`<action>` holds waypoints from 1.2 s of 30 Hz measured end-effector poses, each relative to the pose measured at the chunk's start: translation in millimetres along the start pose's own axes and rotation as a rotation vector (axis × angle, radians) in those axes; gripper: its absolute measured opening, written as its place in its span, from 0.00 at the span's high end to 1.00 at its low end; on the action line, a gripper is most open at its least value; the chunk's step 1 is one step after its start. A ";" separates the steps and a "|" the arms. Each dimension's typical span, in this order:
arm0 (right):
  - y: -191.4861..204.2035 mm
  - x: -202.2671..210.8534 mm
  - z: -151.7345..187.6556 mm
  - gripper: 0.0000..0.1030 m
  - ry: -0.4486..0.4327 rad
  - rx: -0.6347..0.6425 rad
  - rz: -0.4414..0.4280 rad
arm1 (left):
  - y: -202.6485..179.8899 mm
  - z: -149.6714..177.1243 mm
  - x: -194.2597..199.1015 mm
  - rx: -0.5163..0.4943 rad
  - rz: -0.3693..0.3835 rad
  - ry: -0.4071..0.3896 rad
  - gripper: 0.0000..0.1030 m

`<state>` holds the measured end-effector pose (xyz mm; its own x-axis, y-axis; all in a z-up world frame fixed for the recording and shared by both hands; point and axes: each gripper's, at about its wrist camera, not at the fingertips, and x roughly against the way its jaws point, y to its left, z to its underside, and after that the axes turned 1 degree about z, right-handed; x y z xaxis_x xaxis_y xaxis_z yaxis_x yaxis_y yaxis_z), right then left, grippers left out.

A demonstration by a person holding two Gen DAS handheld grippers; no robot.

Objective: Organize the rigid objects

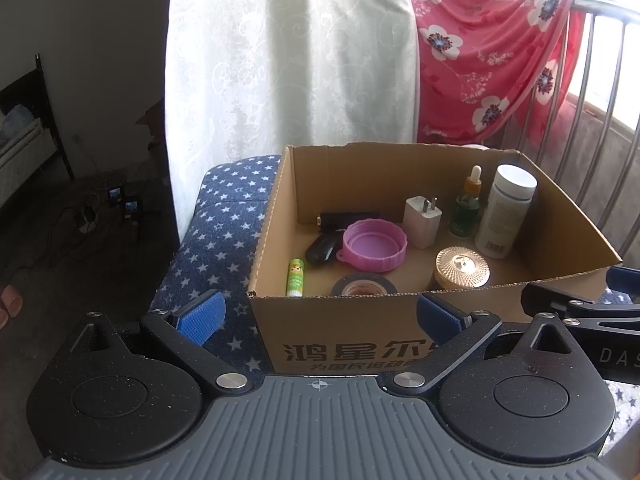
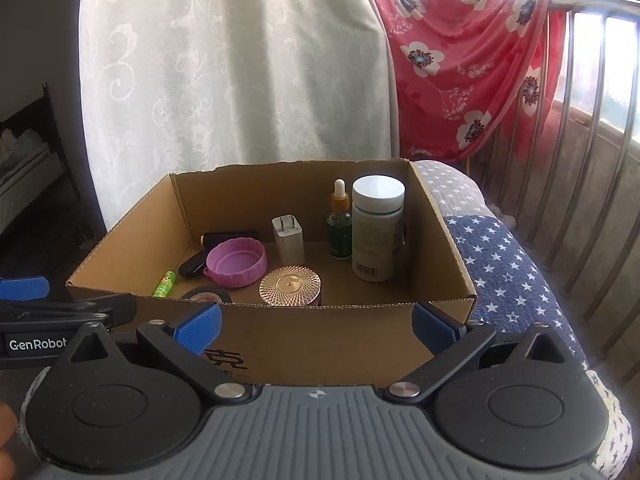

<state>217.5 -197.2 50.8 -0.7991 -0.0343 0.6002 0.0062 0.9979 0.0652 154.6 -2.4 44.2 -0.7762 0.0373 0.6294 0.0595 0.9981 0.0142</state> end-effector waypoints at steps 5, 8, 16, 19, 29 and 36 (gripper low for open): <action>-0.4 0.0 -0.4 0.00 0.000 -0.002 -0.001 | -0.7 -0.8 0.2 -0.003 0.000 -0.002 0.01; -0.6 0.1 -0.4 0.00 0.000 -0.002 -0.001 | -0.8 -0.8 0.3 -0.002 0.000 -0.003 0.01; -0.5 0.6 -0.2 0.00 0.003 -0.004 -0.002 | -0.9 -0.8 0.4 -0.003 0.000 -0.002 0.01; -0.3 0.9 -0.3 0.00 0.003 -0.005 -0.002 | -0.6 -1.2 0.5 -0.003 0.001 -0.001 0.01; -0.2 1.9 -0.3 0.00 0.003 -0.010 -0.003 | -0.6 -2.1 0.8 -0.004 0.002 -0.002 0.01; -0.4 1.6 -0.3 0.00 0.003 -0.011 -0.003 | -1.3 -2.6 1.5 -0.005 0.002 -0.003 0.01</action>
<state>216.4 -197.7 52.0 -0.7973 -0.0374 0.6024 0.0102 0.9971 0.0753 155.0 -3.8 47.1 -0.7781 0.0397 0.6268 0.0641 0.9978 0.0163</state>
